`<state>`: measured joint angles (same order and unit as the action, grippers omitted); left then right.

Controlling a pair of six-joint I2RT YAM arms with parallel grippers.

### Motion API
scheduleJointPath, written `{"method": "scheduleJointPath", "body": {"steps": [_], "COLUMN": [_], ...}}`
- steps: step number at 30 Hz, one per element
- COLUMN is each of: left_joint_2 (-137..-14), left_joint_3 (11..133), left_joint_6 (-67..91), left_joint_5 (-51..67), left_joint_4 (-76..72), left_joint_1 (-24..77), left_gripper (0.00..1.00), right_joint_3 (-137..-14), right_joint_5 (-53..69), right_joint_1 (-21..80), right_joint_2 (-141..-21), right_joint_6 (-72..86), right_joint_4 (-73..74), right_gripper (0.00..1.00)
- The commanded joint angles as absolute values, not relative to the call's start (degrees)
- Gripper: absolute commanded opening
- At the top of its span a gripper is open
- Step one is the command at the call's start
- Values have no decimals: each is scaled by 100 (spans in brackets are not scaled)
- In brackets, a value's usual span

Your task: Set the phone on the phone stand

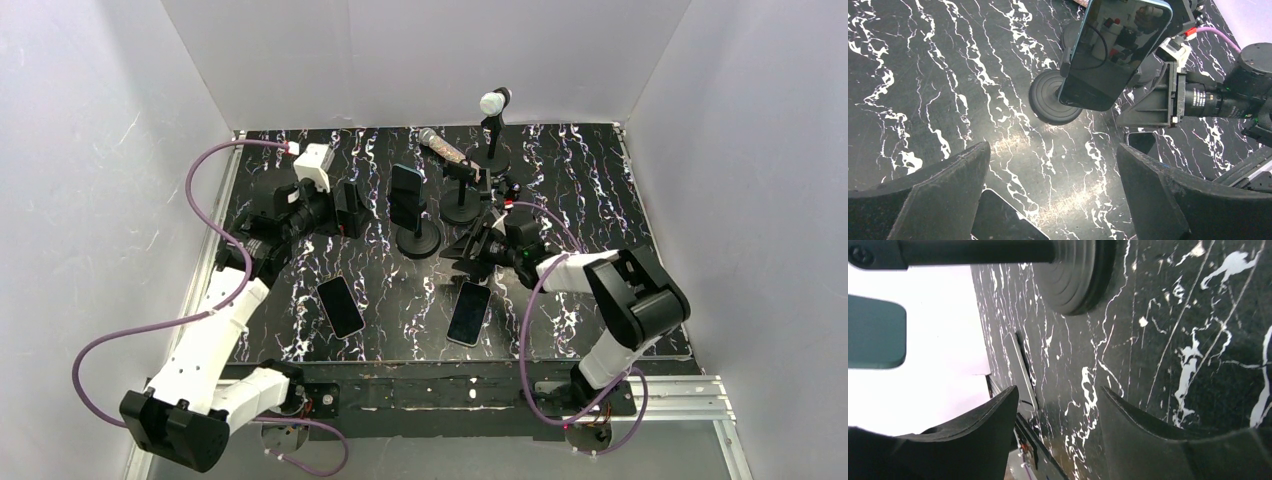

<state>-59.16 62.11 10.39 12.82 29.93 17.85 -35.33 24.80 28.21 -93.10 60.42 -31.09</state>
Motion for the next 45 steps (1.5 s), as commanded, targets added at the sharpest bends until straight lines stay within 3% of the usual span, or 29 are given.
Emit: {"method": "scheduleJointPath", "body": {"steps": [1, 10, 29, 32, 45], "left_joint_2": [-5646, -5554, -5503, -5507, -5498], "left_joint_3": [6125, 6051, 6032, 6036, 6032], "left_joint_6": [919, 907, 896, 905, 907], "left_joint_5": [1060, 1005, 1011, 1024, 1017], "left_joint_4": [2979, 3005, 2997, 2998, 2997], "left_joint_1": [1759, 1764, 1763, 1767, 1760], "left_gripper": [98, 98, 98, 98, 98], "right_joint_3": [-3992, -4628, -5446, -5625, -6642], "right_joint_5": [2349, 2173, 1620, 1644, 1907], "right_joint_1": [2760, 2750, 2864, 2883, 3060], "right_joint_2": [-9663, -10676, -11227, -11351, -11853], "right_joint_6": [6570, 7036, 6700, 6696, 6492], "right_joint_4": [-3708, -3595, -2494, -2423, -1672], "right_gripper": [65, 52, 52, 45, 41]}}
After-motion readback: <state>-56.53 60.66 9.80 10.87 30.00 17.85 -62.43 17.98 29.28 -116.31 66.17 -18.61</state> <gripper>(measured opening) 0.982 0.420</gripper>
